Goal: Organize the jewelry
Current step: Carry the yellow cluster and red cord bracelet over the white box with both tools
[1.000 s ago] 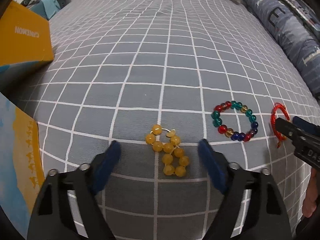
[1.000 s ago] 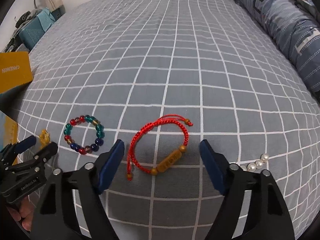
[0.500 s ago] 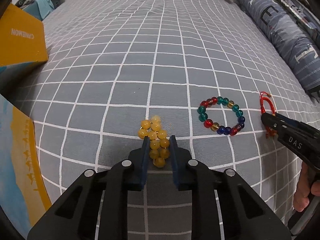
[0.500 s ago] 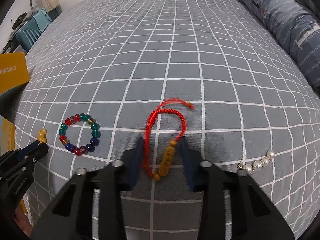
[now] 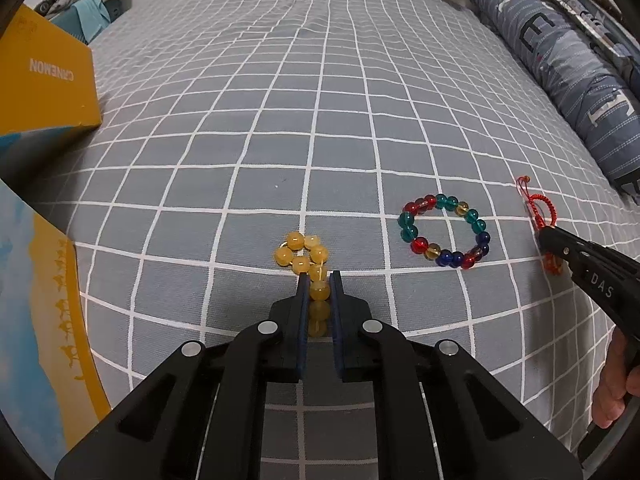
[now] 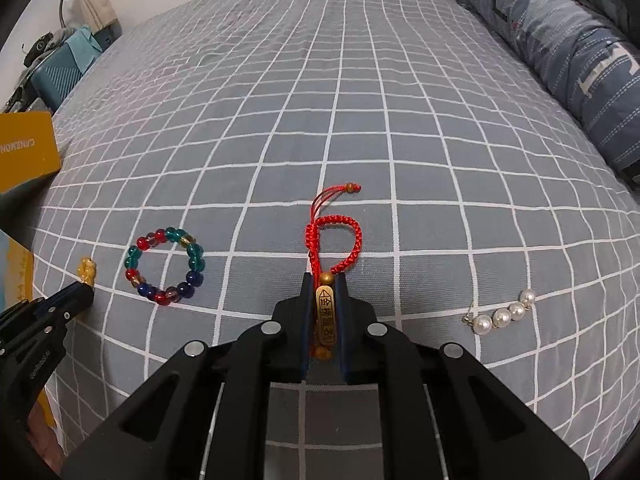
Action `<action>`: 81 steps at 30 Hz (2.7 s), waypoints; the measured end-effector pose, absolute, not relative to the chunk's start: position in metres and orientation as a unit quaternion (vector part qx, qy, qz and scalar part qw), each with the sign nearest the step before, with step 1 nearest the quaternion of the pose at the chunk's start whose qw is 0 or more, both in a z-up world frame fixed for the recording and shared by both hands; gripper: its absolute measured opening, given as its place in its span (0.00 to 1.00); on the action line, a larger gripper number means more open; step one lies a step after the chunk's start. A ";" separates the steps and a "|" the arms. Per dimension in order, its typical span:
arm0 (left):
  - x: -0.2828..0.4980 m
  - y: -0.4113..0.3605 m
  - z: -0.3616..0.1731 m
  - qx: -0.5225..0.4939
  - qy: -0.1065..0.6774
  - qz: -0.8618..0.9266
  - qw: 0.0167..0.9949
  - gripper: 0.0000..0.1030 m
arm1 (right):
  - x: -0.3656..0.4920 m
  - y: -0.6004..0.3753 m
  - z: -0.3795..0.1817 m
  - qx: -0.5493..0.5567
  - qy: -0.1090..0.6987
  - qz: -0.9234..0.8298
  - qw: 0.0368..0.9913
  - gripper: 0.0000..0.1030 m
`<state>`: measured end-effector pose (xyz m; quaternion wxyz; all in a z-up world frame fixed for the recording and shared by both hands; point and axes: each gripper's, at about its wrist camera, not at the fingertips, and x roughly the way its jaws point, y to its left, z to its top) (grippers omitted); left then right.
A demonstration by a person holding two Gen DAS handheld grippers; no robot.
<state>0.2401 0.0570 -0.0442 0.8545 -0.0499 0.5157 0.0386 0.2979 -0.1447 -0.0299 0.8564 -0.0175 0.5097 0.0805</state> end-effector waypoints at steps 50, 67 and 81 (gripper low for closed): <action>0.135 0.075 0.064 -0.042 0.392 0.058 0.917 0.09 | 0.189 -0.107 0.069 -0.042 0.383 0.097 0.918 0.09; 0.089 0.113 0.095 -0.036 0.370 0.095 0.924 0.09 | 0.156 -0.054 0.091 -0.056 0.362 0.139 0.920 0.09; 0.048 0.175 0.115 -0.054 0.356 0.150 0.921 0.09 | 0.124 0.023 0.106 -0.073 0.345 0.194 0.915 0.09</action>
